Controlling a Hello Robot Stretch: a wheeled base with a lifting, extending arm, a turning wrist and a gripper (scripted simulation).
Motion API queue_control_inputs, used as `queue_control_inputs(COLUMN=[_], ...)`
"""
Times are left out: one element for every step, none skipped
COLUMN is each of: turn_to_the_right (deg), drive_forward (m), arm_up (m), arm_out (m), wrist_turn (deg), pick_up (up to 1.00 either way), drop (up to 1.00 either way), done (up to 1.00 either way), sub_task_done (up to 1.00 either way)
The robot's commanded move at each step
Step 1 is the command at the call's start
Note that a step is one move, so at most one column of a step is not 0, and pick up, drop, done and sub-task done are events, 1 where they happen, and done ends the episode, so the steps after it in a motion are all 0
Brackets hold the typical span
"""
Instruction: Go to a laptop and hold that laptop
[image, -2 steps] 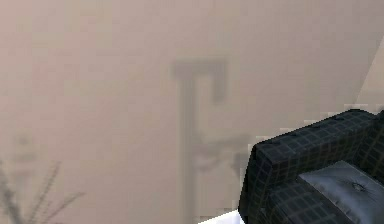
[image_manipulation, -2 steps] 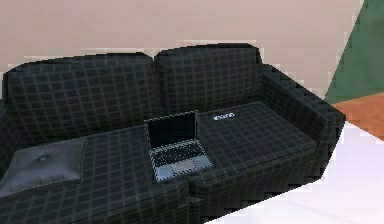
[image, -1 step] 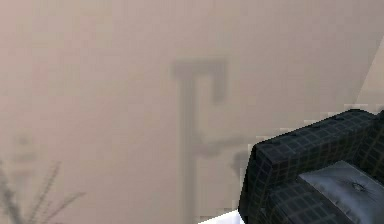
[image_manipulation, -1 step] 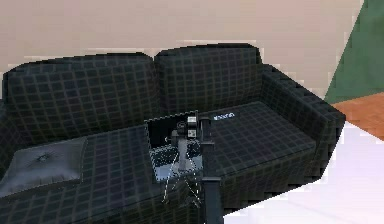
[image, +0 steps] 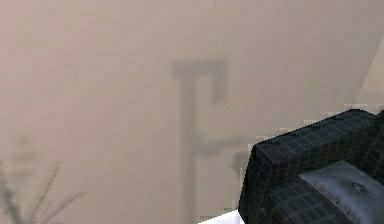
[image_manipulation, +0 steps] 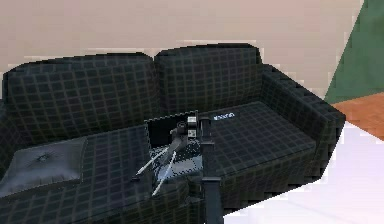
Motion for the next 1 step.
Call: queue_control_inputs(turn_to_the_right=[0.0], drive_forward=[0.00], arm_up=[0.00], arm_out=[0.00], wrist_turn=[45.0], pick_up=[0.00], drop=[0.00], done=[0.00], sub_task_done=[0.00])
